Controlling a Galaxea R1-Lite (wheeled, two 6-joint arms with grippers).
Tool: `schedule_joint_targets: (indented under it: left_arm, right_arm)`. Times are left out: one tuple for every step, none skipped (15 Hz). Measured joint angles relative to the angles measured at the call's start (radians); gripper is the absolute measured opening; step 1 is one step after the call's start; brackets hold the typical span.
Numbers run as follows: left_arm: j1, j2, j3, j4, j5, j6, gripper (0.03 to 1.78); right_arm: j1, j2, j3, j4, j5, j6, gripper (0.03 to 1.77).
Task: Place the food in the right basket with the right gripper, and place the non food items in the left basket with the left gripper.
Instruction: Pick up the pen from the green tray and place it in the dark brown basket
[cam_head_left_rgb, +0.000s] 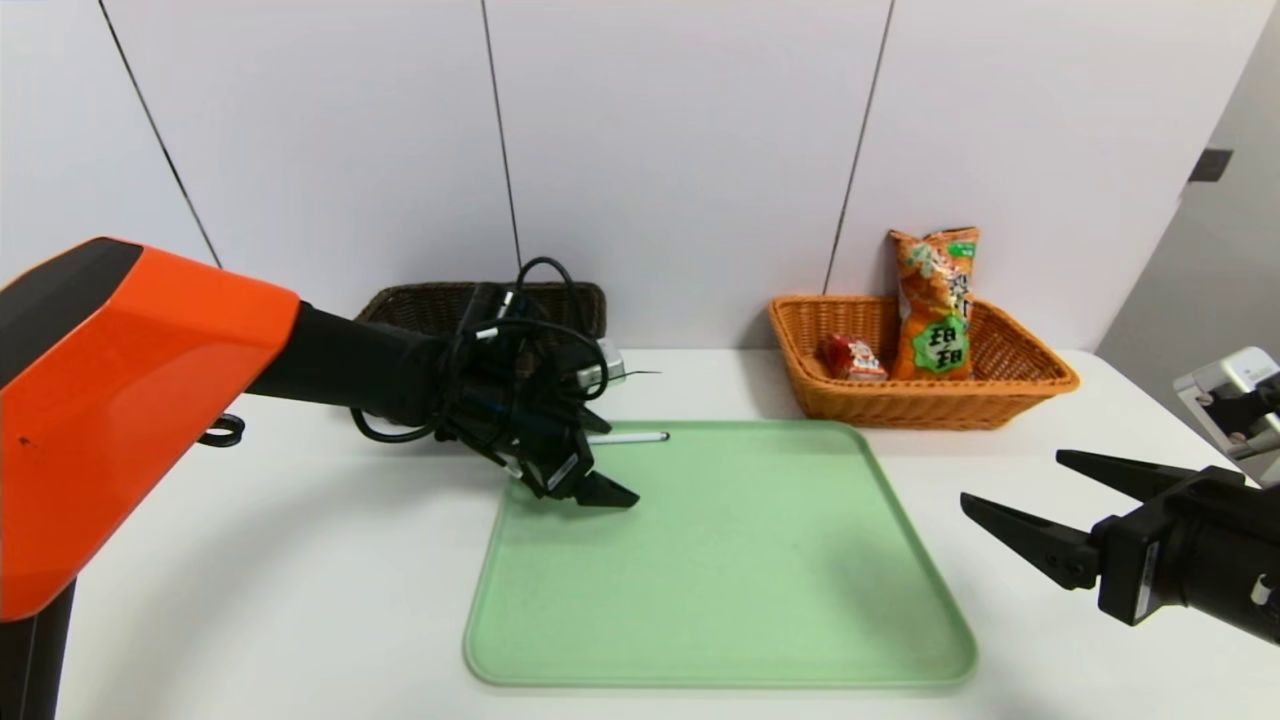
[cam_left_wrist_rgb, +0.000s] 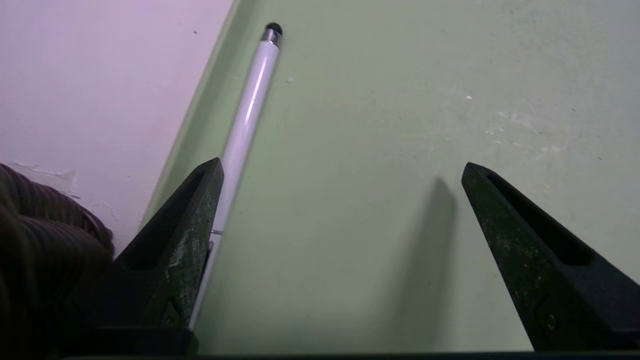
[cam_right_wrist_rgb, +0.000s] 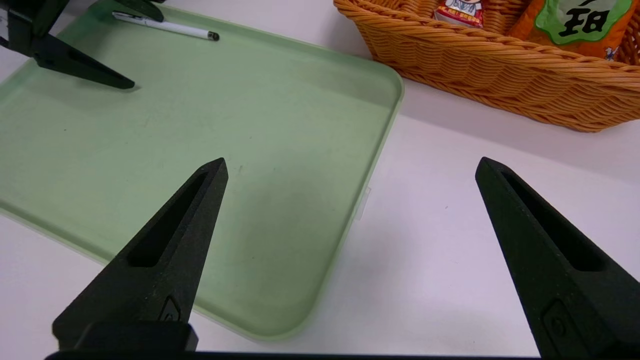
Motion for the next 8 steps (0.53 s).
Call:
schedule_joint_targets:
  left_arm:
    - [0.0,0.006,-0.002,-0.024,0.001,0.0,1.69]
    - [0.0,0.01,-0.008,-0.035,0.001,0.0,1.69]
    - [0.0,0.013,-0.018,-0.038,0.002,-0.003,1.69]
    - [0.002,0.017,-0.027,-0.039,0.005,-0.005,1.69]
    - [0.003,0.02,-0.03,-0.038,0.007,-0.006,1.69]
    - [0.004,0.022,-0.032,-0.039,0.008,-0.006,1.69]
    - [0.004,0.023,-0.031,-0.039,0.009,-0.006,1.69]
    - [0.004,0.024,-0.029,-0.039,0.009,-0.005,1.69]
  right_arm:
    - [0.0,0.0,0.0,0.0,0.0,0.0,1.71]
    - [0.0,0.001,0.0,0.0,0.0,0.0,1.71]
    - [0.0,0.002,0.0,0.0,0.0,0.0,1.71]
    - [0.0,0.003,0.0,0.0,0.0,0.0,1.71]
    - [0.0,0.003,0.0,0.0,0.0,0.0,1.71]
    - [0.0,0.003,0.0,0.0,0.0,0.0,1.71]
    - [0.0,0.004,-0.001,0.0,0.0,0.0,1.71]
    - [0.0,0.004,-0.001,0.0,0.0,0.0,1.71]
